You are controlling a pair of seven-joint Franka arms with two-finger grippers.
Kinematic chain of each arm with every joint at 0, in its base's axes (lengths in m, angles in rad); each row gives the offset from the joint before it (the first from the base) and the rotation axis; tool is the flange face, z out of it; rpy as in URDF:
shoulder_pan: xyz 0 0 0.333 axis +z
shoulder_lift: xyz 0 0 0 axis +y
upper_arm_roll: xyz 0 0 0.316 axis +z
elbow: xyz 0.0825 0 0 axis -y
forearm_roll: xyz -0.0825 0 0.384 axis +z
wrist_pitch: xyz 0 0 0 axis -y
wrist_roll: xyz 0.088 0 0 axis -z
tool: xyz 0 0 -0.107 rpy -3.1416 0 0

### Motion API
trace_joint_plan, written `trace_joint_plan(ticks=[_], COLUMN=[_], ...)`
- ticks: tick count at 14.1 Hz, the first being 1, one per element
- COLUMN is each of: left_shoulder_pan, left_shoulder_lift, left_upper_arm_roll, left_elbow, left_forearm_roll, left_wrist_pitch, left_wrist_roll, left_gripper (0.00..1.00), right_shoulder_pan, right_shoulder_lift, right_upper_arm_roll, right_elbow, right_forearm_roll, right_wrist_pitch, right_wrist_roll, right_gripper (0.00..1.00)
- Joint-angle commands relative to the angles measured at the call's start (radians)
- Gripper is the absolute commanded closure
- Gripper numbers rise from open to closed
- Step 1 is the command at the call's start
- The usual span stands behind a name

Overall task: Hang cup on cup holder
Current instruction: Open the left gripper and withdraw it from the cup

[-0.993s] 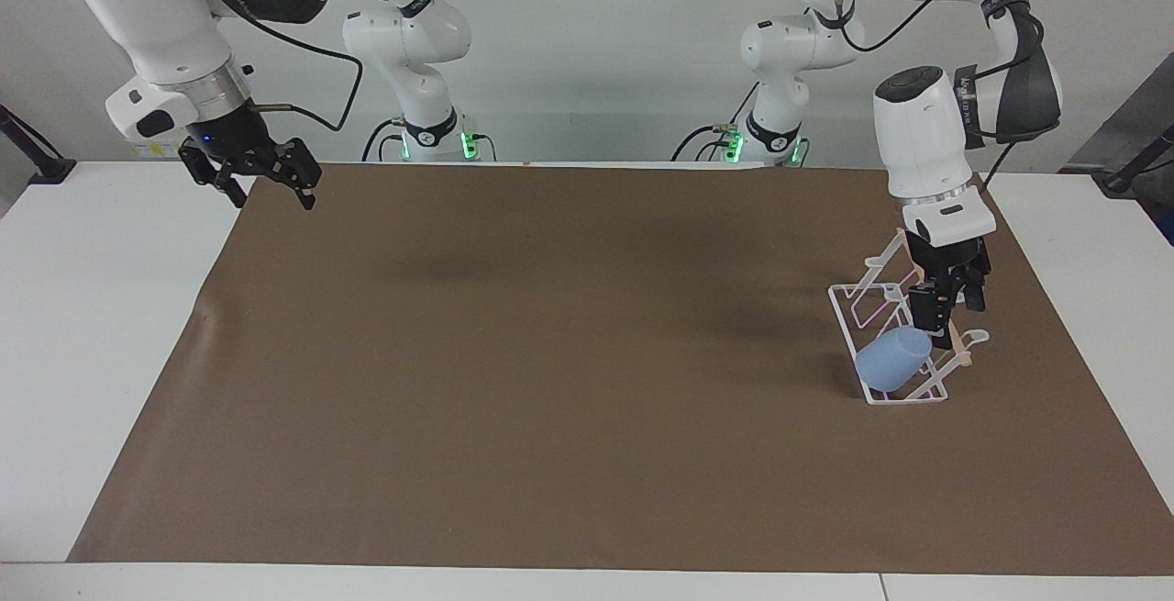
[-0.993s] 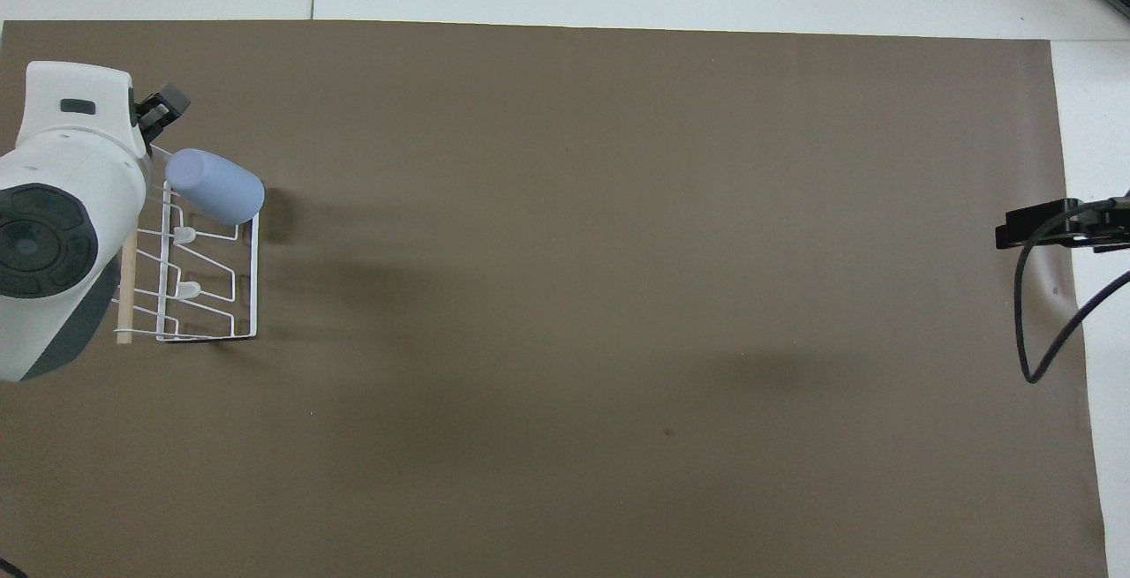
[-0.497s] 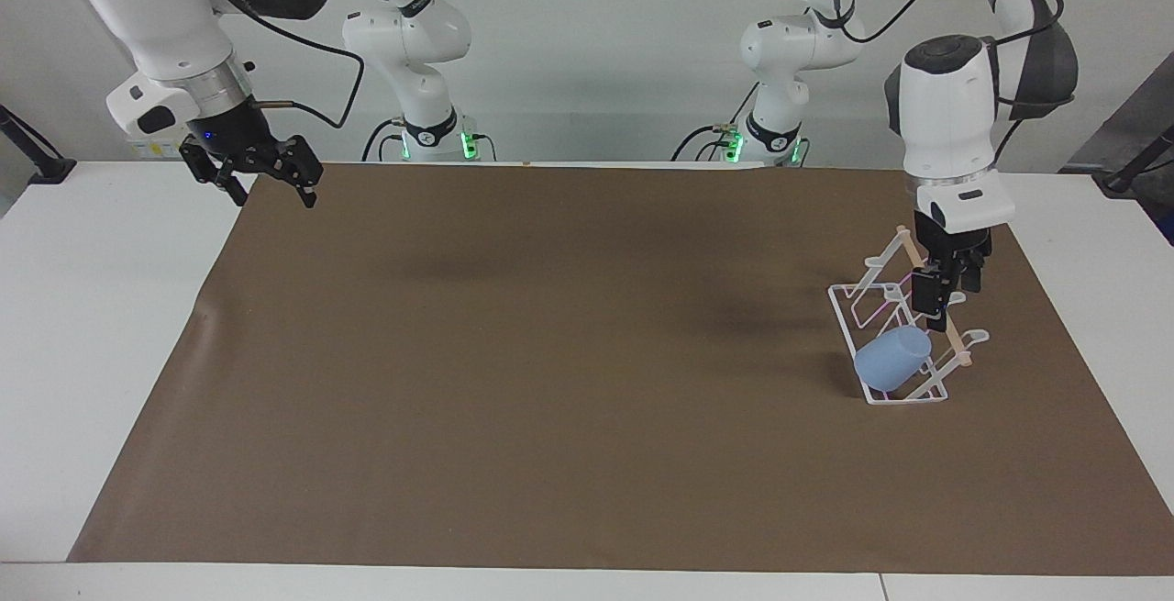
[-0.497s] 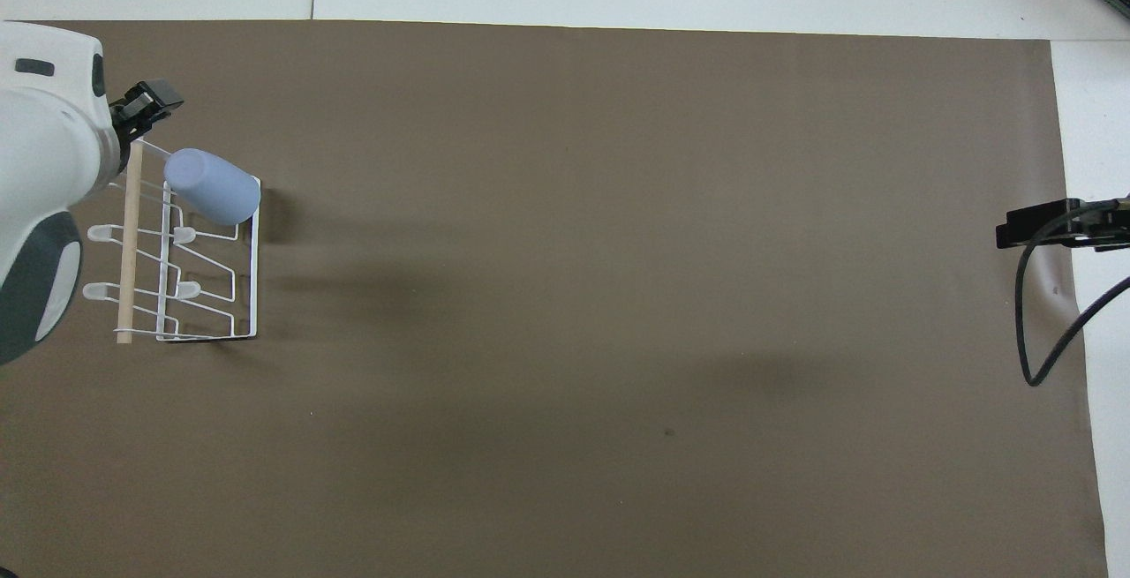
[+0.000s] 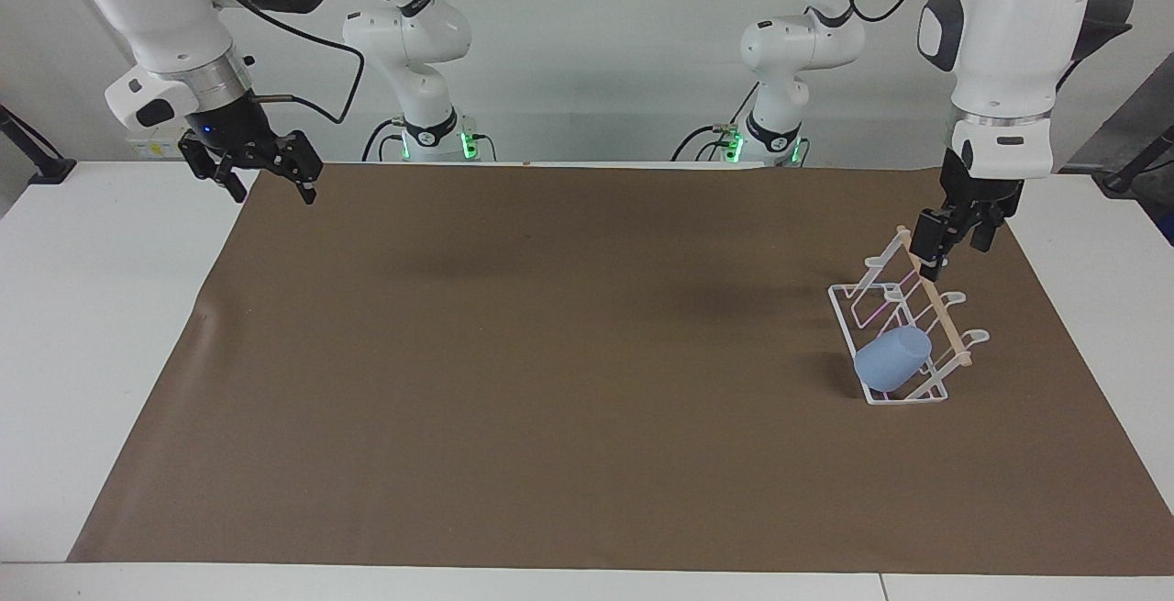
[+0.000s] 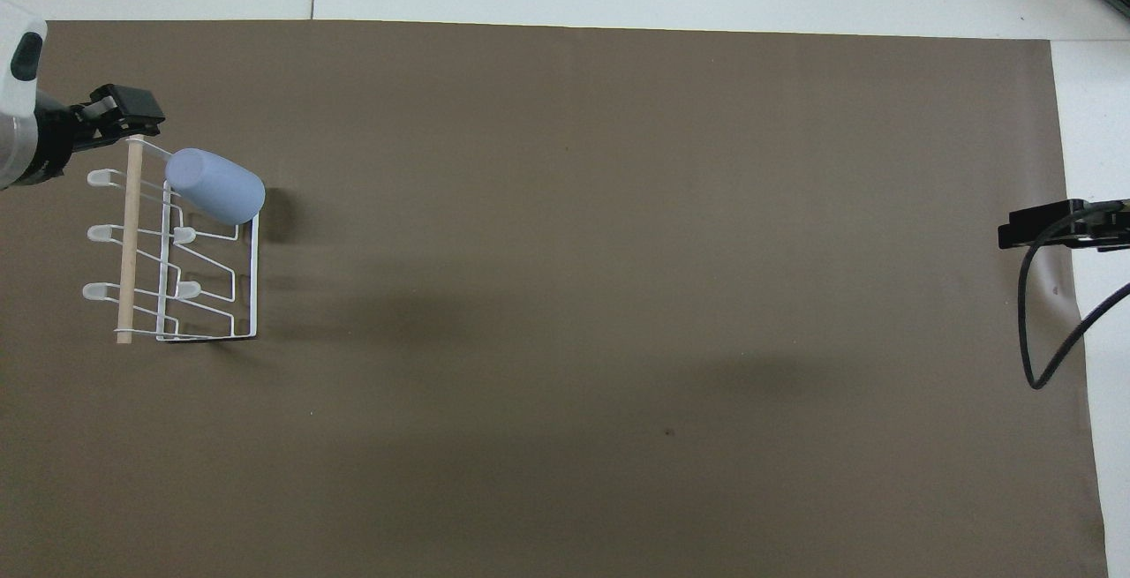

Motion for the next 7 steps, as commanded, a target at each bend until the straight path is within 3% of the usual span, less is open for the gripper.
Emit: trace_joint_plan(ticks=[1,7], left_shoulder_pan=[-0.004,0.01], left_shoulder_lift=[-0.007,-0.026], left_upper_arm_roll=[0.005,0.019], left_elbow=[0.006,0.008], left_forearm_roll=[-0.057,-0.111], left_wrist_pitch=[-0.063,-0.205], left_wrist_roll=[0.141,0.442], left_gripper=[0.0,0.0], right_shoulder_pan=[0.0,0.0], right_shoulder_lift=[-0.013,-0.013], right_upper_arm_roll=[-0.001,-0.001], right_elbow=[-0.013,-0.013], right_forearm_roll=[0.02,0.02], right_wrist_pitch=[0.008,0.008], right_wrist_roll=[0.014,0.014], right_gripper=[0.0,0.0])
